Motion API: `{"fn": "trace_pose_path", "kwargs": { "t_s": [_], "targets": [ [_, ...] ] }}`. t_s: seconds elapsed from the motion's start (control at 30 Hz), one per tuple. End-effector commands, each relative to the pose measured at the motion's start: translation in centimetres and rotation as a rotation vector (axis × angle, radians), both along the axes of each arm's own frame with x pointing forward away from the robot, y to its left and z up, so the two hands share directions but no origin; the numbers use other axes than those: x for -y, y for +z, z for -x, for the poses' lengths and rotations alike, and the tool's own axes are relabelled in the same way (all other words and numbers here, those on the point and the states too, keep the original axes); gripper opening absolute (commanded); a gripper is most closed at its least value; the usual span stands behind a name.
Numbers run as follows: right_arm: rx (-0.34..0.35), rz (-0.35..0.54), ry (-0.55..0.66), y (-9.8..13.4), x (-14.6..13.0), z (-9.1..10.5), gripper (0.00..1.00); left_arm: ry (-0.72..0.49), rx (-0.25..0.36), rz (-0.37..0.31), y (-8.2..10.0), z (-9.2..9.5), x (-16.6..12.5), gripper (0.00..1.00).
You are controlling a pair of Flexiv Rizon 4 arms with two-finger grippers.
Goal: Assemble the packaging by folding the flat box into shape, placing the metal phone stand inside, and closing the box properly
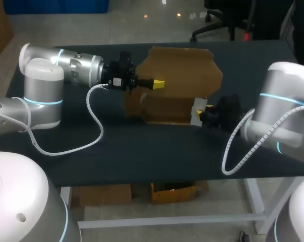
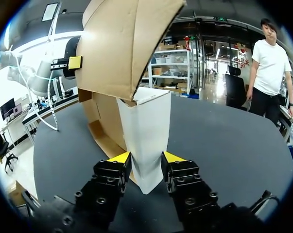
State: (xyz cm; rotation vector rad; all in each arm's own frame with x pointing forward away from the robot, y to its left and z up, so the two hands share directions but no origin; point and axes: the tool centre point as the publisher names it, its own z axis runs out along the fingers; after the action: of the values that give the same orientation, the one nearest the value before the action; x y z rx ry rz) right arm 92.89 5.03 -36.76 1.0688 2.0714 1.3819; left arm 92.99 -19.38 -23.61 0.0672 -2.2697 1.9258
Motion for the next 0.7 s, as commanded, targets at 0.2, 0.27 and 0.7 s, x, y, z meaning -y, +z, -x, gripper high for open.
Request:
{"fn": "trace_pose_path", "kwargs": {
  "t_s": [0.2,0.27,0.7],
  "targets": [
    [0.036,0.034,-0.179,-0.28,-0.5,0.59,0.35,-0.003,-0.001,0.001,-0.22,-0.03,0.13,0.0],
    [0.031,0.041,-0.207,-0.28,-0.5,0.66,0.36,-0.003,-0.001,0.001,-0.22,-0.03,0.13,0.0],
    [-0.006,0.081,-0.345,-0.29,-0.4,0.75,0.33,-0.003,-0.001,0.001,-0.22,-0.03,0.13,0.0]
  ]
}}
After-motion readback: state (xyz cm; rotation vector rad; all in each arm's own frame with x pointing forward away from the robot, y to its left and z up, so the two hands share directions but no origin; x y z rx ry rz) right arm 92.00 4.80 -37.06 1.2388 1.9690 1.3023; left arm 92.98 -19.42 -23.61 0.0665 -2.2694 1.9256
